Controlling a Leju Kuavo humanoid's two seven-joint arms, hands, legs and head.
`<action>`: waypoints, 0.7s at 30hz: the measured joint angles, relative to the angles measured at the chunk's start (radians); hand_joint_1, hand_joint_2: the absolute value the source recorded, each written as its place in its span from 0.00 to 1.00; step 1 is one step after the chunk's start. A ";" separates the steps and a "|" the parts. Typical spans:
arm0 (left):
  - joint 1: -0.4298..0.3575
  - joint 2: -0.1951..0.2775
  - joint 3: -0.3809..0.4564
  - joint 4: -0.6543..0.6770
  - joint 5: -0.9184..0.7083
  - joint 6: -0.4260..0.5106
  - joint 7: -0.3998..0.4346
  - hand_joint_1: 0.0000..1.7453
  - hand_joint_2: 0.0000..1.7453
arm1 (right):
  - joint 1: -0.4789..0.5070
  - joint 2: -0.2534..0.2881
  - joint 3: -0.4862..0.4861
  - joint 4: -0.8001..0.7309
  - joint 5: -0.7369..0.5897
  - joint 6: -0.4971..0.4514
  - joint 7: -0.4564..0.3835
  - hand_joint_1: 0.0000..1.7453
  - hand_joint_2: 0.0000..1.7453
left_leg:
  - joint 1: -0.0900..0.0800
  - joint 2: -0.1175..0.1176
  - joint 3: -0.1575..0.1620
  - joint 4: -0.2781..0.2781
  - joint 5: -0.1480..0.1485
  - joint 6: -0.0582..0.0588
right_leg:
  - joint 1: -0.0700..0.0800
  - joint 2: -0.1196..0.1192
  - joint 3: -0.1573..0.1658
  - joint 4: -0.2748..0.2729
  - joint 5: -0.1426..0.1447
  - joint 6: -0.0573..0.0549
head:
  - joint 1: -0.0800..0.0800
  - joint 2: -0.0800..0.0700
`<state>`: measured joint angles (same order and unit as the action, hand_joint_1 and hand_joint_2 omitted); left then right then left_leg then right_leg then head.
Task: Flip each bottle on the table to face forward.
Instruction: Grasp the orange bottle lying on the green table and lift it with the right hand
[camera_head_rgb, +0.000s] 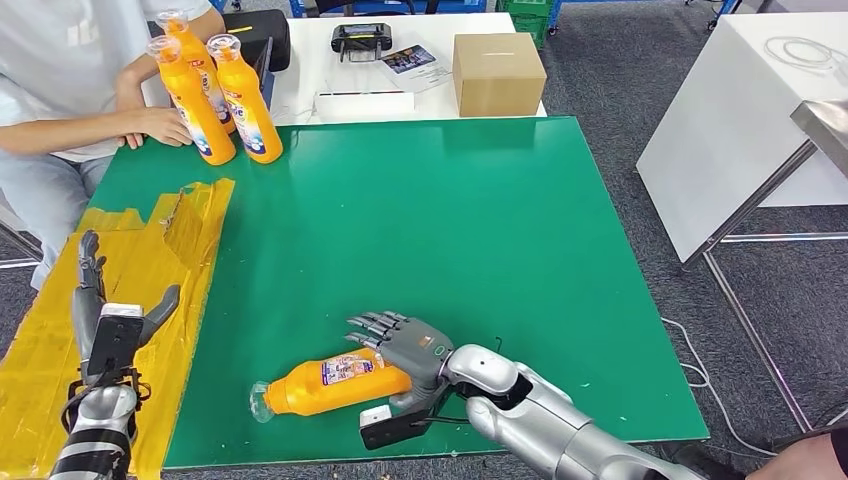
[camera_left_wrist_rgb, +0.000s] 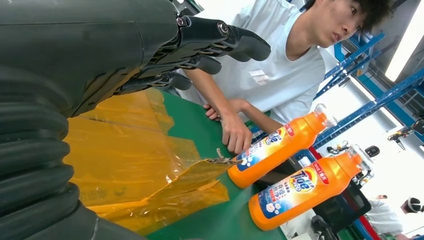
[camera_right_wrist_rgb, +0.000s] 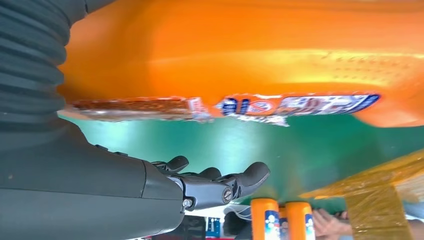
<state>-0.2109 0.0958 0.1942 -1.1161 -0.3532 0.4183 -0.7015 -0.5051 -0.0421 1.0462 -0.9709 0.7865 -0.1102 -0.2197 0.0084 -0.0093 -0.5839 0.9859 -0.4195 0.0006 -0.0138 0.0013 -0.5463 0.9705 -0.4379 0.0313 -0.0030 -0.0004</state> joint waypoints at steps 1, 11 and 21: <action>0.001 0.000 0.000 -0.001 0.000 0.000 0.000 0.00 1.00 | 0.002 -0.004 -0.004 -0.005 0.000 0.000 0.000 0.00 1.00 | 0.000 0.000 0.000 0.000 0.000 0.000 | 0.000 0.000 0.000 0.000 0.000 0.000 | 0.000 0.000; 0.002 -0.003 0.010 -0.005 -0.017 -0.010 0.000 0.00 1.00 | 0.017 -0.016 -0.048 -0.016 0.047 -0.005 0.044 0.00 1.00 | 0.000 0.000 0.000 0.000 0.000 0.000 | 0.000 0.000 0.000 0.000 0.000 0.000 | 0.000 0.000; -0.009 -0.022 0.009 -0.002 -0.046 -0.030 0.000 0.00 1.00 | -0.007 0.080 -0.078 0.132 0.184 -0.015 0.121 0.00 1.00 | 0.001 0.001 0.000 0.000 0.000 0.000 | 0.000 0.000 0.000 0.000 0.000 0.000 | 0.000 0.000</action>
<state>-0.2194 0.0734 0.2036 -1.1184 -0.3988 0.3883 -0.7015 -0.5116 0.0379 0.9683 -0.8392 0.9709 -0.1248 -0.0991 0.0092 -0.0087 -0.5836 0.9859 -0.4194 0.0005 -0.0134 0.0014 -0.5465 0.9706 -0.4379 0.0312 -0.0031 -0.0004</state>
